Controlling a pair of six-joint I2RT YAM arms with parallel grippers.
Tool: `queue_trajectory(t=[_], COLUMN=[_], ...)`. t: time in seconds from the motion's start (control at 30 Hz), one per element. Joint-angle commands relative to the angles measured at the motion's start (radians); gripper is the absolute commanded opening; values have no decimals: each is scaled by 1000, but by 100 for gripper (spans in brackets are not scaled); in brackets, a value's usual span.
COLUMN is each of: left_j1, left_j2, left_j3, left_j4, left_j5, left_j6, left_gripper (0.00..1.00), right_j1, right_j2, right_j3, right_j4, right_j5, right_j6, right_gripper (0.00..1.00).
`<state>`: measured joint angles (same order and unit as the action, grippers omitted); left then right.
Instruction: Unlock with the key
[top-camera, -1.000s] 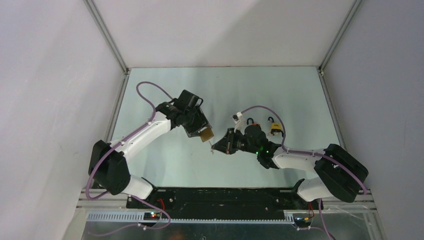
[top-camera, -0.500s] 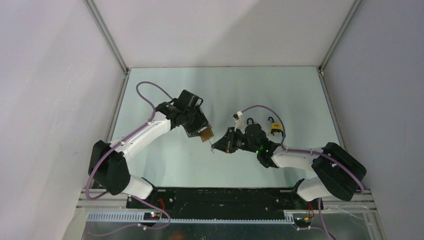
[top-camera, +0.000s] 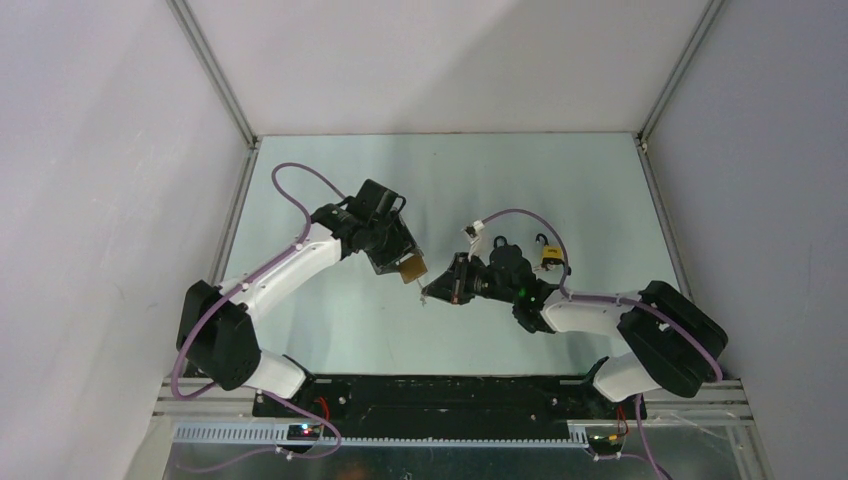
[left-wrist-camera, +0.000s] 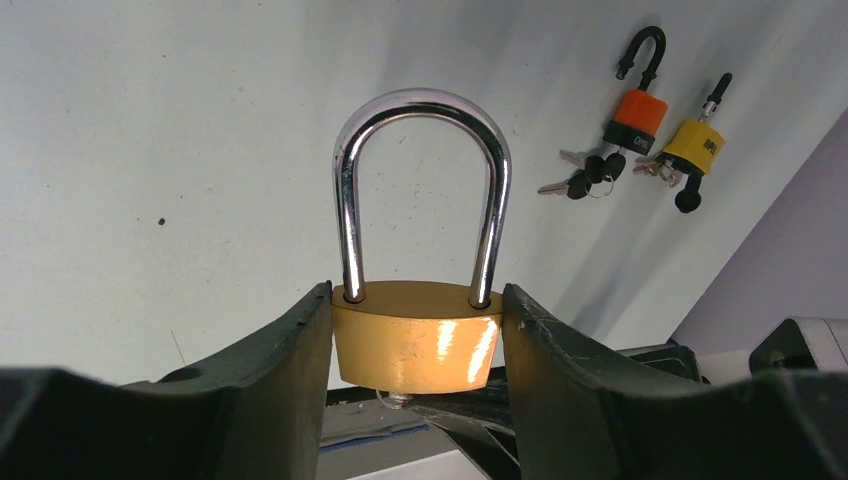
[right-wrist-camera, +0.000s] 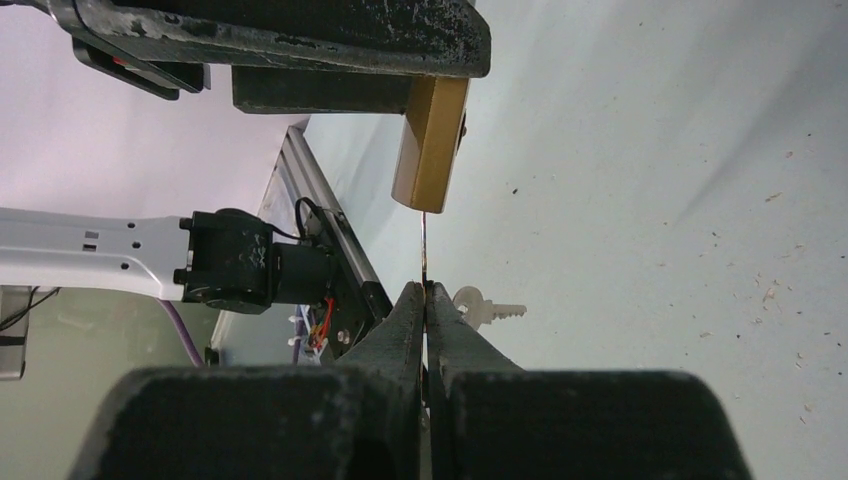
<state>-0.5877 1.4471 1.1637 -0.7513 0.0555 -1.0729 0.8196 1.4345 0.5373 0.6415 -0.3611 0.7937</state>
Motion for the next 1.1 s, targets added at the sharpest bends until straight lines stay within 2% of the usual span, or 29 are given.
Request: queue_trajectory(t=[0.0,0.57,1.07], left_j1=[2,-4,-38], left_j2=[-48,-56,-126], left_j3=[50,60,-9], left_j4=[24,25,43], left_j5=[-6,-13,-50], left_j6=[-8,-3,-154], left_gripper=[0,0,0], right_j1=[-6,-37,-20], right_j2=[11,40,42], right_j3=[44,48,53], right_j4=[58,103,129], right_j5=[-24,-39,59], right_j6=[4,49,71], right_gripper=[0,0,0])
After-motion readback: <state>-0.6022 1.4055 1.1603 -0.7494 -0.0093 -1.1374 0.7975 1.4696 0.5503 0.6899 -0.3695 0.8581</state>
